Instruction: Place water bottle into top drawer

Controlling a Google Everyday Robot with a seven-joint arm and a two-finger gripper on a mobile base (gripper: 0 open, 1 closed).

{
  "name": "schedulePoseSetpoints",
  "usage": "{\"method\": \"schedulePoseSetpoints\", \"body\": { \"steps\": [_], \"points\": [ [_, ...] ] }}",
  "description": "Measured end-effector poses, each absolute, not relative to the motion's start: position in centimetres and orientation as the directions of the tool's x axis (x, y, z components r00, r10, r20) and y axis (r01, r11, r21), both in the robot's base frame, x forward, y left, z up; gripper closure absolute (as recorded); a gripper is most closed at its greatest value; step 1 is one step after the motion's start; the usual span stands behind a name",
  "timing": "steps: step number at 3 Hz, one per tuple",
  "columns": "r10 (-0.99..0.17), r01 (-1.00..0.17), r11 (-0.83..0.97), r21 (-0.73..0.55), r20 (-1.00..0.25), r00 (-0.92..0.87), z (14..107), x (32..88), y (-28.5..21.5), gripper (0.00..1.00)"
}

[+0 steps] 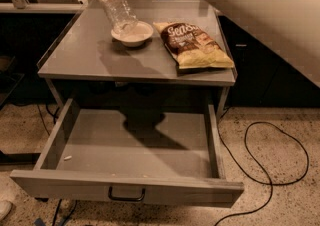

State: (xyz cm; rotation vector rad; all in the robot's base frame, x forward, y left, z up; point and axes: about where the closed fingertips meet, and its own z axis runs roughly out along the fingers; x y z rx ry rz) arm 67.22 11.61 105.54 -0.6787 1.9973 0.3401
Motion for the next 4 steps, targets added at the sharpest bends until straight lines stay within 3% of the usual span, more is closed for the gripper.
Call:
{"method": "schedulePoseSetpoints", "body": {
  "steps": [3,4],
  "points": [
    [-0.375,-0.648,0.754,0.105,-0.741,-0.556,101.3,56.1,10.2,1.0],
    [-0.373,-0.649,0.752,0.114,-0.738,-0.562,101.3,55.8,10.2,1.0]
  ]
}}
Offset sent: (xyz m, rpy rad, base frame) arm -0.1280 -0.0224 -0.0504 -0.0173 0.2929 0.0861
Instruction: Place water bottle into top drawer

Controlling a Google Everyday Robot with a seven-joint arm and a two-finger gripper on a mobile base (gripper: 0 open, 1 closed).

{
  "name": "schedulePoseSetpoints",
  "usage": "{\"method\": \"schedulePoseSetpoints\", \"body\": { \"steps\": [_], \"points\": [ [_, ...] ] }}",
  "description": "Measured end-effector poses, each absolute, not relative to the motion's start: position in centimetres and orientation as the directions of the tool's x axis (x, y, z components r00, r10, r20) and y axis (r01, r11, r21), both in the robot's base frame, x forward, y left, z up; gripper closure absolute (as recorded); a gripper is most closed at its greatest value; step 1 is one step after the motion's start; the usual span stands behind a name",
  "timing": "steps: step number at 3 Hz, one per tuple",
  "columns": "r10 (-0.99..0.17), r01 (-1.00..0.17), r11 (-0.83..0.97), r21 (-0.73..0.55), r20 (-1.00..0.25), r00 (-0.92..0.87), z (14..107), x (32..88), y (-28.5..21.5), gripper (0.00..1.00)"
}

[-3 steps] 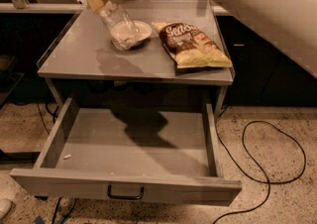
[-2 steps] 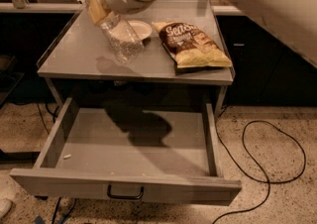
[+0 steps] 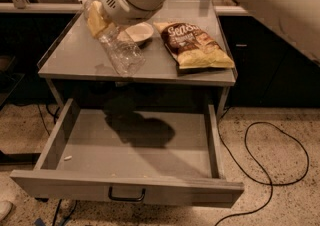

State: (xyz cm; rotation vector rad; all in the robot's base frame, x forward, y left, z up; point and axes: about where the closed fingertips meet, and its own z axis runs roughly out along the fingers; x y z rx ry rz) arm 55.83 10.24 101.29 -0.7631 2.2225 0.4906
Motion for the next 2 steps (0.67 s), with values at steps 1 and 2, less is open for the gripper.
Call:
{"method": "schedulePoseSetpoints", "body": {
  "steps": [1,2],
  "points": [
    [-0.379,-0.656,0.74,0.145,-0.717,-0.585,99.6,54.9,10.6,1.0],
    [-0.438,-0.673,0.714,0.191,-0.628,-0.643,95.2,52.0,11.5,1.0]
  ]
}}
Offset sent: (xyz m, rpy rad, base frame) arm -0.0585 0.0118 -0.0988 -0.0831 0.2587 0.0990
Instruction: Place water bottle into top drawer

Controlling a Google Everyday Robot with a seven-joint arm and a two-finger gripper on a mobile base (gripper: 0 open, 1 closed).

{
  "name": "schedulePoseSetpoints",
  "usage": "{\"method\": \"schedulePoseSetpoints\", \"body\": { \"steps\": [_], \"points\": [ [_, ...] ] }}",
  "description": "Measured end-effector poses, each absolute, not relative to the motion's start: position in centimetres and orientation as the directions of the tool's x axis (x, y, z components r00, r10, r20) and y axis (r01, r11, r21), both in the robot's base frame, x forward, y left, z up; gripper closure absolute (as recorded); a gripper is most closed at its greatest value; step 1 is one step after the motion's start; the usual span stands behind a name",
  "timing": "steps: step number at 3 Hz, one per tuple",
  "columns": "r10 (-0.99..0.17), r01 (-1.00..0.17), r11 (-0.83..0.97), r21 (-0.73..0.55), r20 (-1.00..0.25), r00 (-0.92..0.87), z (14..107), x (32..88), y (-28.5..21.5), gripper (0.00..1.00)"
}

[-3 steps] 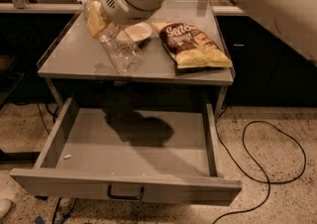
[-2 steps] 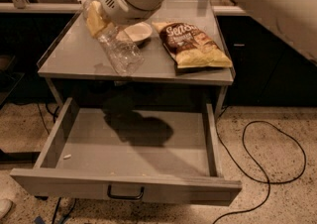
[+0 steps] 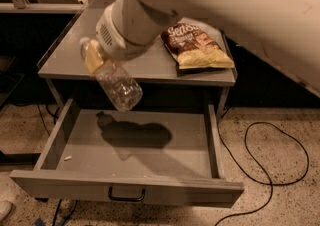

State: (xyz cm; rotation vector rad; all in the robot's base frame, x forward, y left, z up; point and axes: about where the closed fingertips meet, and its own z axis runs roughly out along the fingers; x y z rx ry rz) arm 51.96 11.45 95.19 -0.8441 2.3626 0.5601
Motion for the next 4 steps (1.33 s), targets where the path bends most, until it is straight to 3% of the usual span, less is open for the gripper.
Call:
{"method": "schedulePoseSetpoints", "body": {
  "steps": [2,4],
  "points": [
    [-0.466,-0.679,0.696,0.235,-0.572,-0.675,92.0,49.9,12.4,1.0],
    [-0.345,-0.594,0.716,0.365,-0.555,-0.757,88.0,49.5,14.5,1.0]
  ]
}}
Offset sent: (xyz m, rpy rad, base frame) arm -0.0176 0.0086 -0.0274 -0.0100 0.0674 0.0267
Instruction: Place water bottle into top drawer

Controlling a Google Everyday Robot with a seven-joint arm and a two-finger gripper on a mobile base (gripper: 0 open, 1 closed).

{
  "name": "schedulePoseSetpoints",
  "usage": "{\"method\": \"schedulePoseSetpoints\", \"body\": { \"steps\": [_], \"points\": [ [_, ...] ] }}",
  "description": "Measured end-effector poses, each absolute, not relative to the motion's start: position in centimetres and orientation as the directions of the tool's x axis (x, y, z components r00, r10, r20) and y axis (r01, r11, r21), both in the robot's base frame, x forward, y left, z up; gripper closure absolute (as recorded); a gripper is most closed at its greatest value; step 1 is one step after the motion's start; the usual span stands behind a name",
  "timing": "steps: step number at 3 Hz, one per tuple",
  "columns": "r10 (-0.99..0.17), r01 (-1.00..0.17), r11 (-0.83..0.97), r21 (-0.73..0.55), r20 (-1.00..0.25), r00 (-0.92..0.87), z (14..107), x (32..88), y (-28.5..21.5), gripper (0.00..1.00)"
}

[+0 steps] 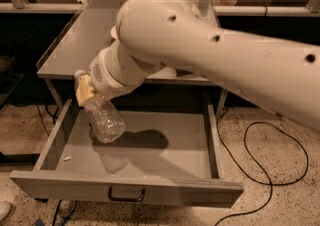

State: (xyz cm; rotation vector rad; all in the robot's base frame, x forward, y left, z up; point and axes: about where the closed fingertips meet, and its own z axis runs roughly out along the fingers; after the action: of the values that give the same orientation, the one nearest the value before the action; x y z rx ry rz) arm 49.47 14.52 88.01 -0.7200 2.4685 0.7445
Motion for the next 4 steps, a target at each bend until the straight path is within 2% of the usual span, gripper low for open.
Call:
{"method": "schedulePoseSetpoints", "body": {
  "steps": [1,2,4],
  "points": [
    [-0.158,-0.462,0.75,0.474,-0.55,-0.82,84.1,50.2,14.5,1.0],
    [-0.157,-0.462,0.75,0.474,-0.55,-0.82,84.1,50.2,14.5,1.0],
    [-0.257,-0.46,0.752,0.472,-0.433,-0.864,76.0,48.2,18.2,1.0]
  ]
}}
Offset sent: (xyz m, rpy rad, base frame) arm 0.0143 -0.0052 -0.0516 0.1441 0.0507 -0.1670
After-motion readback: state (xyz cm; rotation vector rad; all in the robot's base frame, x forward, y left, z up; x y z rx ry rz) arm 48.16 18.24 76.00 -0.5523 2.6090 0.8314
